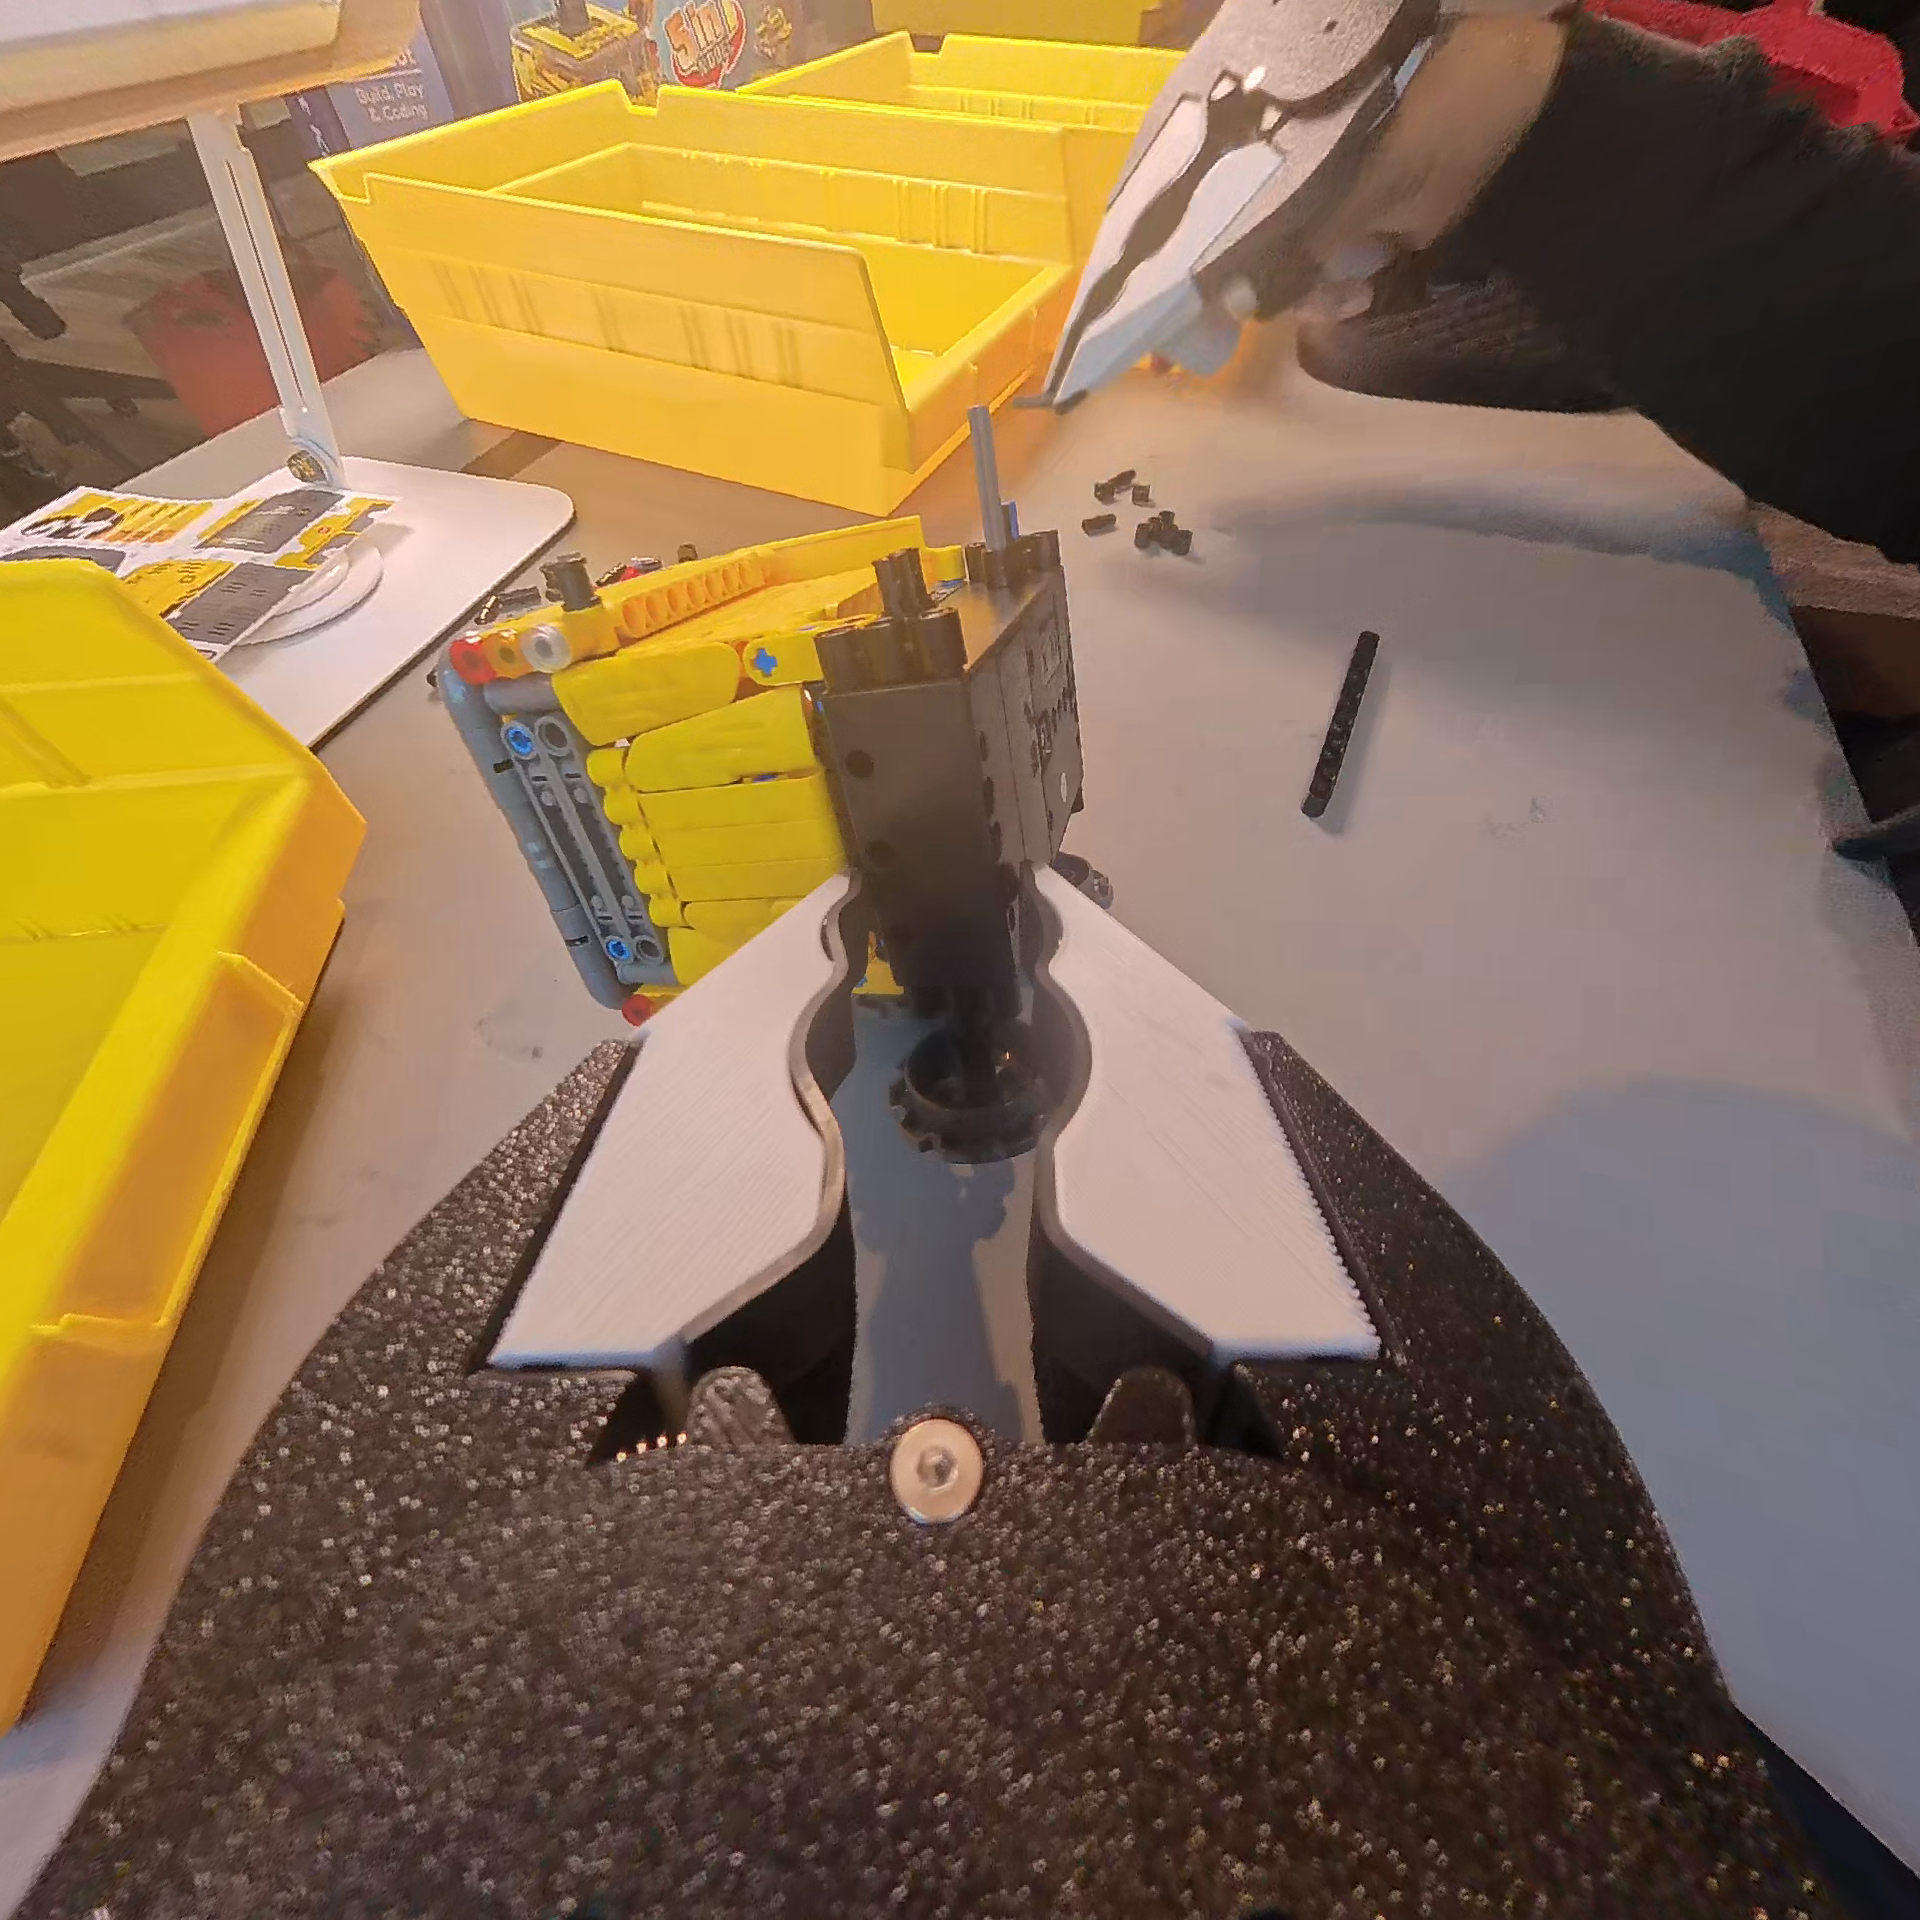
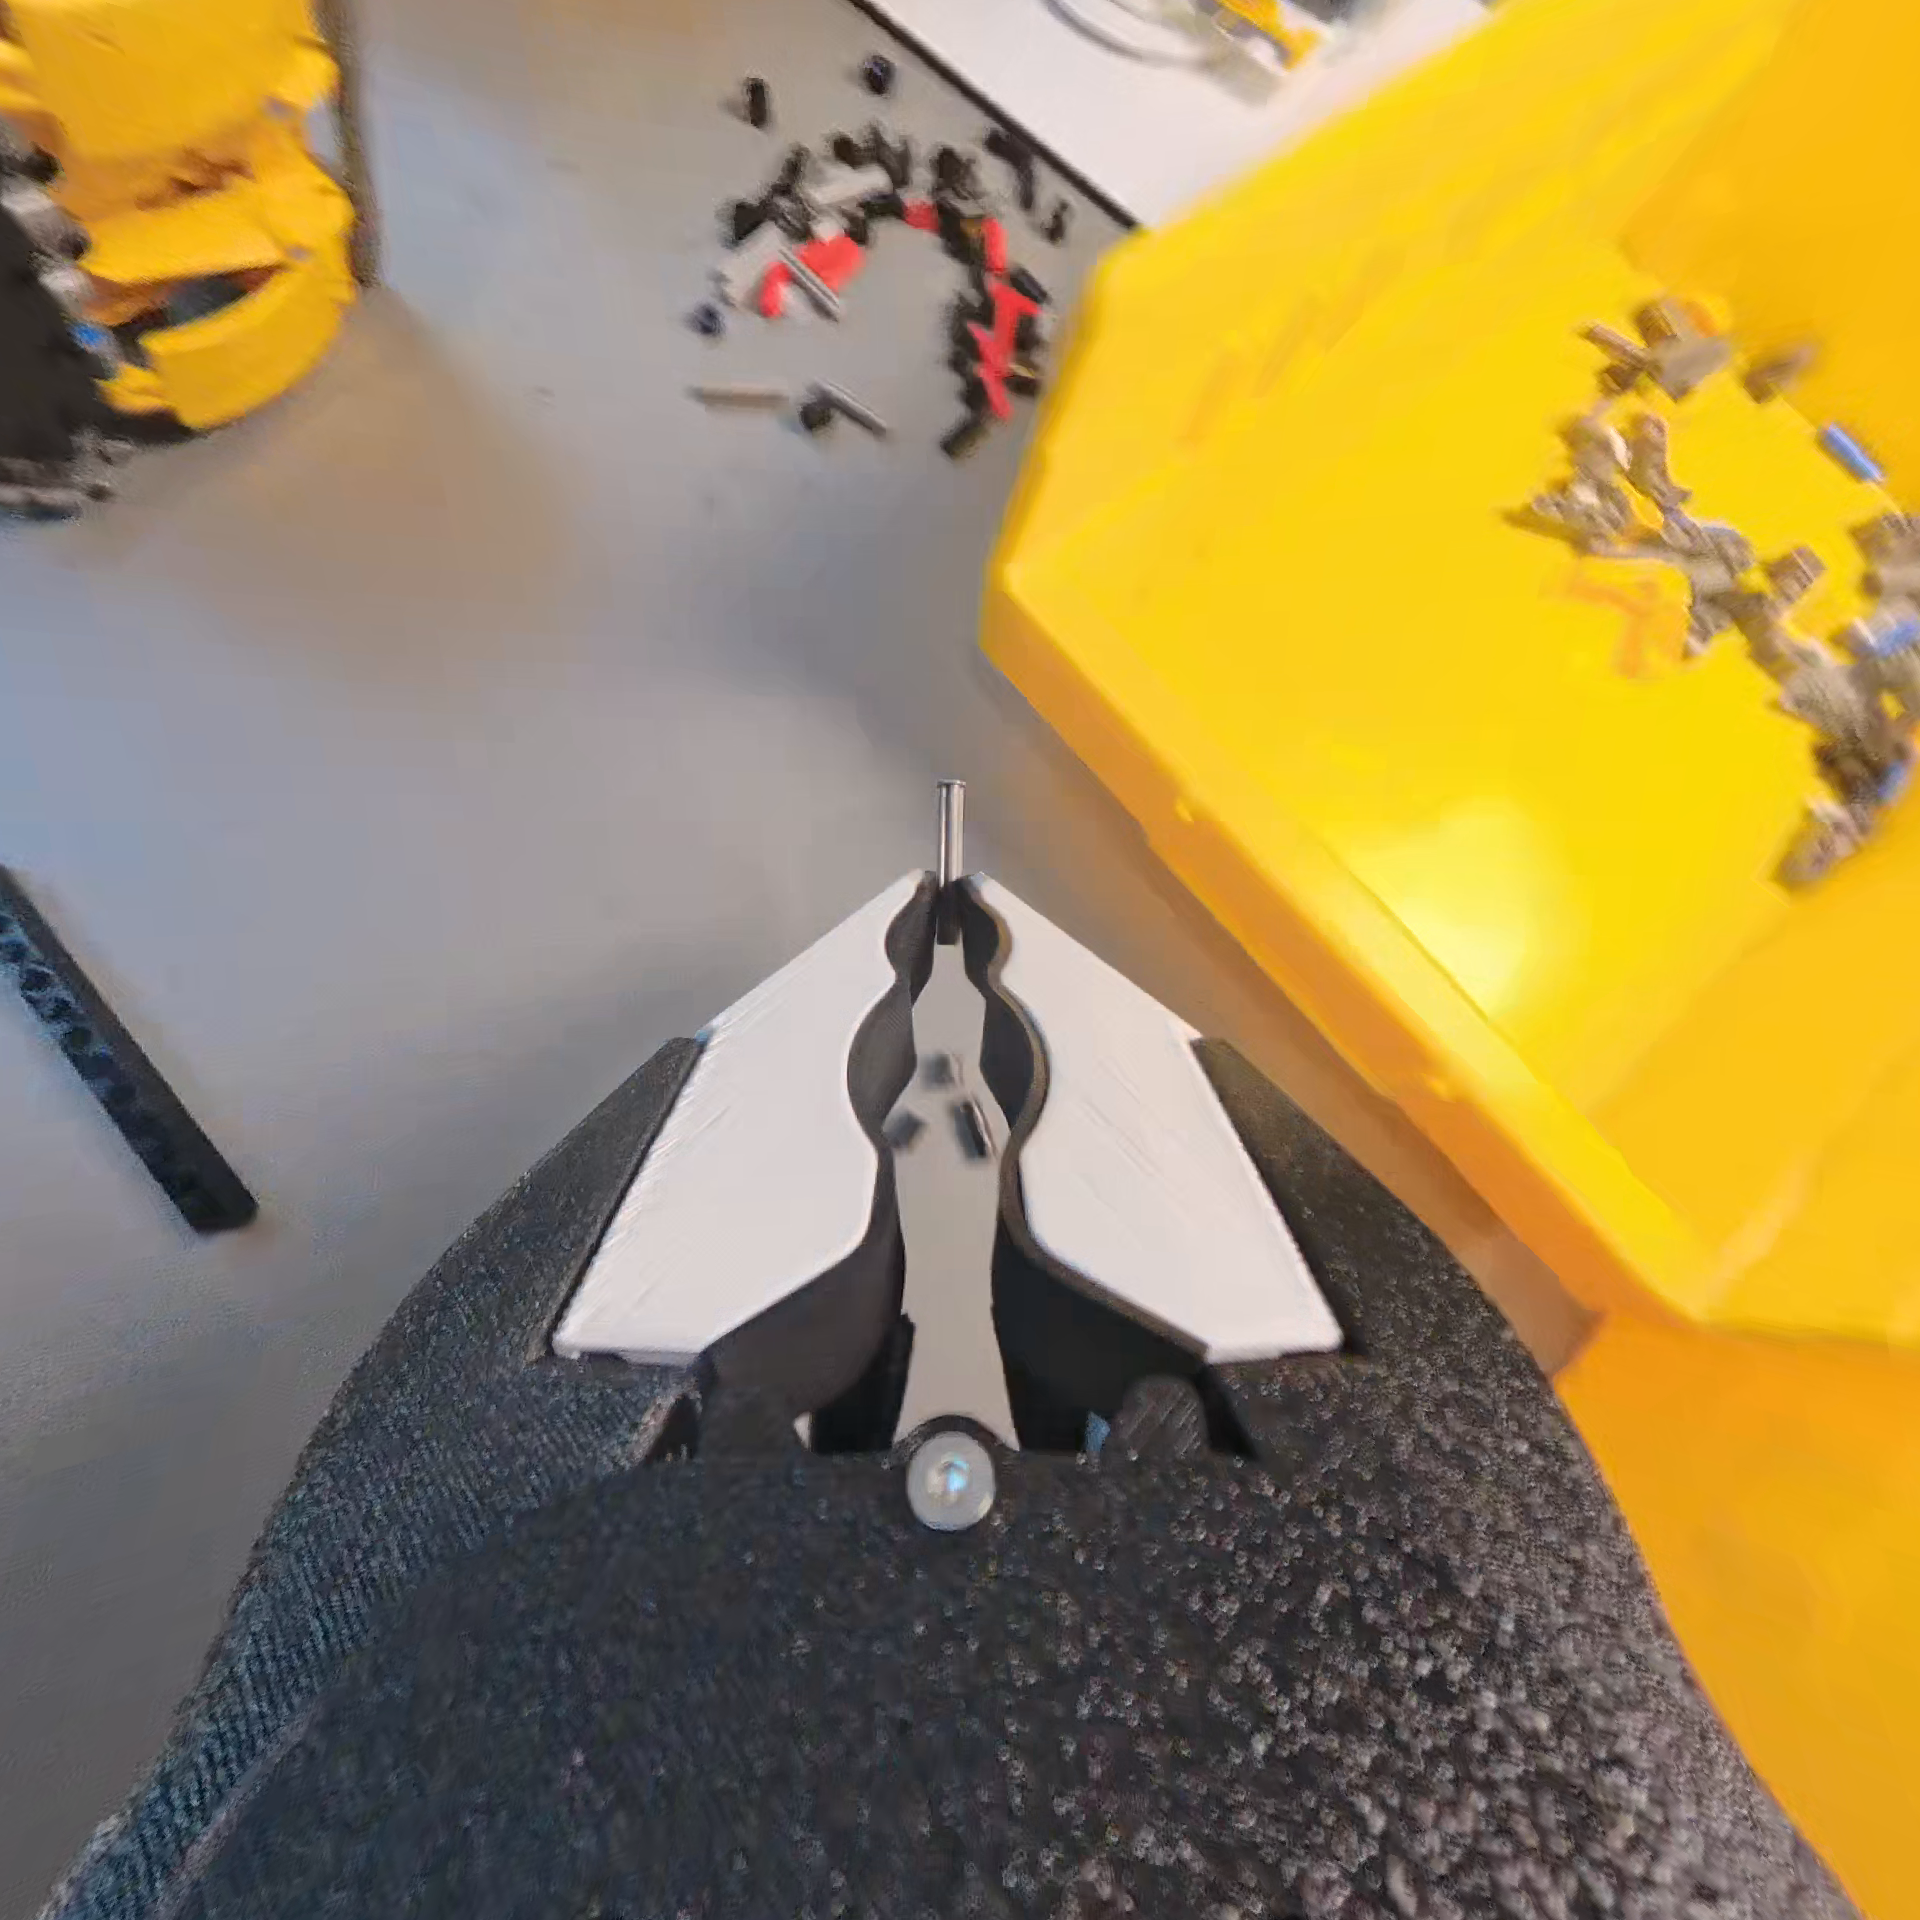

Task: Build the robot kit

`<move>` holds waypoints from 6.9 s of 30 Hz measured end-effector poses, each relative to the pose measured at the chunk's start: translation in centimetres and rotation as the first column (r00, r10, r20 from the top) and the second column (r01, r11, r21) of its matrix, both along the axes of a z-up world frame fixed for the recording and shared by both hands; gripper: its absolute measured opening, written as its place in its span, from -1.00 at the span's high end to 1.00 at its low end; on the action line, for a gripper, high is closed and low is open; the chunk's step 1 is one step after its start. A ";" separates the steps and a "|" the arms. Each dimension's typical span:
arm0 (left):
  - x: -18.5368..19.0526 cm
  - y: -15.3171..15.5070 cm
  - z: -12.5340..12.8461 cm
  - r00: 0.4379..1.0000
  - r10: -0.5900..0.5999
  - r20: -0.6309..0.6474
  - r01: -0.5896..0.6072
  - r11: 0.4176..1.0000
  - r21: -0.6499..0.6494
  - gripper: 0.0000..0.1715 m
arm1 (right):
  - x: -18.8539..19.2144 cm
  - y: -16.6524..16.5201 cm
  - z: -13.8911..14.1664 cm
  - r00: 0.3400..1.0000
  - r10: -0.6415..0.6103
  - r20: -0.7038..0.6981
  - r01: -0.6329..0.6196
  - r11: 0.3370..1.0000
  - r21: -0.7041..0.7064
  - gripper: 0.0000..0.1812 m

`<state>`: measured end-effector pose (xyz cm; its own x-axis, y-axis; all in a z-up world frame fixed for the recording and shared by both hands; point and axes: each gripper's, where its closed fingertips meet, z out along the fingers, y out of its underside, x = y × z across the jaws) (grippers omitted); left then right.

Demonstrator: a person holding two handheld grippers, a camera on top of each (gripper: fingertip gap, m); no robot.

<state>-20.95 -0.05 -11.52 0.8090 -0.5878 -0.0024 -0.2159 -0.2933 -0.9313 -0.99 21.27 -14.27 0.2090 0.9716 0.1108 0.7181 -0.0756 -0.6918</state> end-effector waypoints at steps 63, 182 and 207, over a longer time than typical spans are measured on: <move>8.9 0.5 -3.0 0.955 -0.230 -0.186 0.228 0.973 -0.036 0.71 | -5.5 -15.3 3.3 0.707 0.530 -0.468 -0.529 0.835 0.147 0.66; 17.0 -2.7 0.1 0.928 -0.362 -0.088 0.367 0.929 0.040 0.94 | -2.8 -24.1 3.2 0.569 0.771 -0.287 -0.757 0.627 0.185 0.73; 9.4 -3.5 -7.9 0.908 -0.267 -0.324 0.143 0.922 -0.360 0.94 | 1.1 -16.1 -1.6 0.804 0.573 -0.158 -0.567 0.820 0.085 0.67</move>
